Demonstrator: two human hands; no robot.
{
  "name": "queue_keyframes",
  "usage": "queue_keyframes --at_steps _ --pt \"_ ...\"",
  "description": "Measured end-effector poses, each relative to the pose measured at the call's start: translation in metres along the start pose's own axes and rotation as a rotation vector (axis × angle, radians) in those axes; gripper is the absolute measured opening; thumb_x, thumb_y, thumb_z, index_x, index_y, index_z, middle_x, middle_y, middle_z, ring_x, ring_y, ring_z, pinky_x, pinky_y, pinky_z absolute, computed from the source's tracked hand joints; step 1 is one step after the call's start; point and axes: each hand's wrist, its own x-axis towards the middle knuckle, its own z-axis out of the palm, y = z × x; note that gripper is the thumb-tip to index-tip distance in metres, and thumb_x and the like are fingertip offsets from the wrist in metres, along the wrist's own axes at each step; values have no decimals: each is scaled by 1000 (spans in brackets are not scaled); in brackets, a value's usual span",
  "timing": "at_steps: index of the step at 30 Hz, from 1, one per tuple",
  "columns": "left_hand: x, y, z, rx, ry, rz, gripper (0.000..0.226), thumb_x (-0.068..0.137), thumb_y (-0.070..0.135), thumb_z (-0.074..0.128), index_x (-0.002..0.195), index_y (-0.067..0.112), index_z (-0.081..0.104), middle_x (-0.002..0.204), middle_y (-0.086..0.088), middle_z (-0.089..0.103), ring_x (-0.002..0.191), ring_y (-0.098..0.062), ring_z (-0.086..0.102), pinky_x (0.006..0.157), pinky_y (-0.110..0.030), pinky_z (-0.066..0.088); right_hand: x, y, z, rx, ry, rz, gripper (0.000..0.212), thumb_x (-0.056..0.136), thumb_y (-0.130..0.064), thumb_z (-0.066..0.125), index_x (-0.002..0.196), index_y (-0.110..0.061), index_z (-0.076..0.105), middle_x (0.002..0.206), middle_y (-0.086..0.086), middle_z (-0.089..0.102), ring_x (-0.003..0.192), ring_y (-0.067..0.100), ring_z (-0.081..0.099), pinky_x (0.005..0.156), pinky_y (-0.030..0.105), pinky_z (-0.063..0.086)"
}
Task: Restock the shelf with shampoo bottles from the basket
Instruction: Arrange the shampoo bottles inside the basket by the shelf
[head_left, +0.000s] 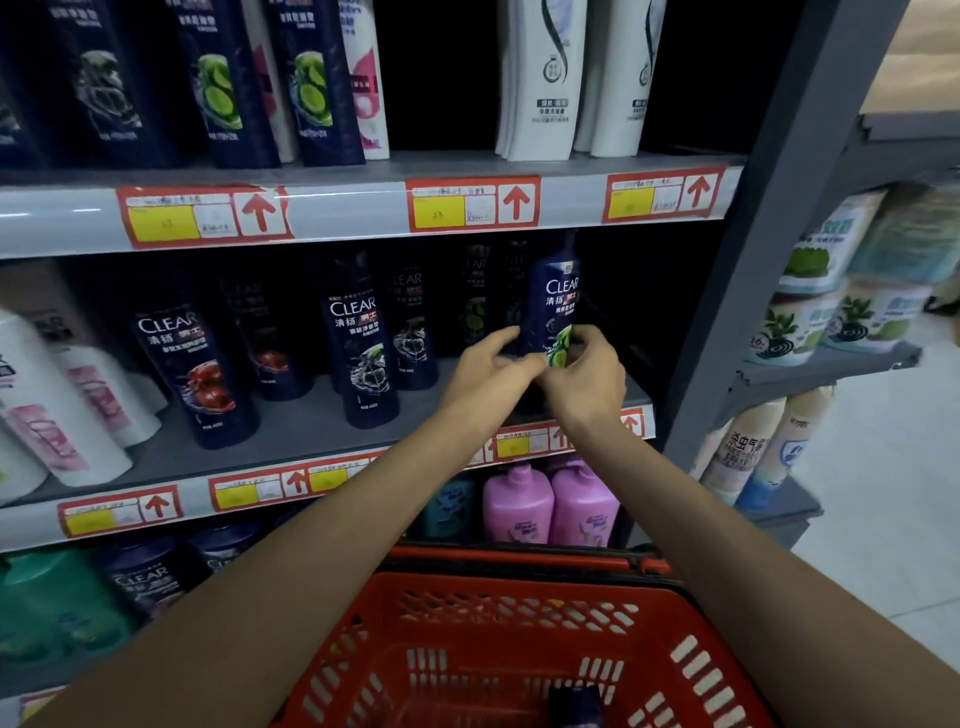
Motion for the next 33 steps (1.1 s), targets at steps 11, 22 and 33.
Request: queue_keyframes --at_steps 11,22,33 --pt "71 -29 31 -109 66 73 74 90 18 64 156 24 32 116 -6 69 106 -7 62 96 -22 45 59 15 40 42 95 25 29 85 -31 57 107 -13 57 105 10 68 98 31 64 84 45 54" --pt "81 -34 35 -121 58 31 68 94 17 62 156 21 34 113 -14 68 91 -8 61 99 -33 50 63 15 45 35 28 116 30 99 -10 51 127 1 49 127 21 56 115 37 56 95 42 46" --pt "36 -12 -4 146 6 -34 68 95 35 64 155 25 33 131 0 60 119 -17 53 101 -27 40 31 0 -19 -277 -234 73 90 74 -30 89 147 -13 39 139 17 50 126 35 55 99 33 45"
